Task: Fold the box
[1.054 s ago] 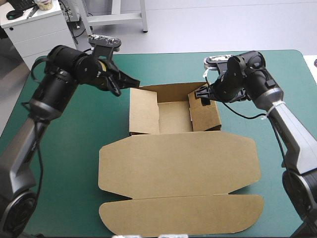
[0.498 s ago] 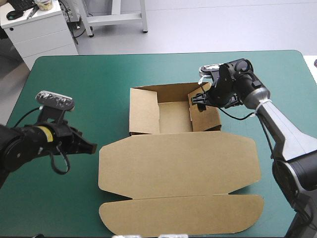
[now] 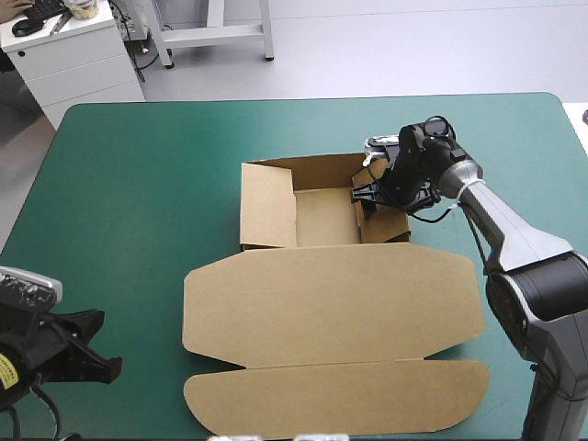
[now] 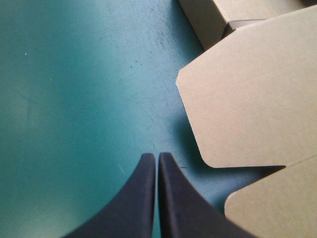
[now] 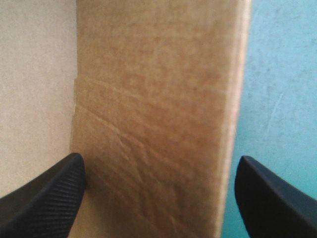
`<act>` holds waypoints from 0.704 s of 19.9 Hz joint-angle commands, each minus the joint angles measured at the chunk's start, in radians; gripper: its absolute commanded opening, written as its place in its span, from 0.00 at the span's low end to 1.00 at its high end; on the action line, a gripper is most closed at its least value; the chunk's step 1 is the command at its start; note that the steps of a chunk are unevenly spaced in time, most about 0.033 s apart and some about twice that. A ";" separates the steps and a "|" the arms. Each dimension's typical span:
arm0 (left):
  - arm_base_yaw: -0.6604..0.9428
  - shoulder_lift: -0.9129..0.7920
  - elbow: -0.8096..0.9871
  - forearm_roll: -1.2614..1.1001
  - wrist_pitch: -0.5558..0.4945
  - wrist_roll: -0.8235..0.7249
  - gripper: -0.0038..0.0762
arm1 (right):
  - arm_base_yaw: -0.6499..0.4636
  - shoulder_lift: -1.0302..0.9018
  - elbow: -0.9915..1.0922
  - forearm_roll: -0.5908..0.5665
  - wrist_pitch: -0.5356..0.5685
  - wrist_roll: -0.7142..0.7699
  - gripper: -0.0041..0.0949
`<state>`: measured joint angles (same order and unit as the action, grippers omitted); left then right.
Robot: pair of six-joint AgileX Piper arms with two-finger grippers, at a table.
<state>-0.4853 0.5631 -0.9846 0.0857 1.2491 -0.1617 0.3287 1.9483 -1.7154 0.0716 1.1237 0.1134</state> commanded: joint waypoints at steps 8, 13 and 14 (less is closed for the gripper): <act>-0.004 -0.099 0.017 0.014 0.034 0.010 0.04 | -0.060 -0.071 -0.105 0.009 0.038 -0.002 0.03; -0.004 -0.099 0.017 0.055 0.020 0.020 0.04 | -0.269 -0.110 -0.268 -0.046 0.130 -0.124 0.02; -0.004 -0.099 0.017 0.063 0.020 0.020 0.04 | -0.316 -0.117 -0.280 -0.058 0.130 -0.139 0.02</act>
<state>-0.4853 0.4538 -0.9459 0.1132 1.2491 -0.1425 0.1013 1.9119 -1.9304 0.0457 1.2290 0.0178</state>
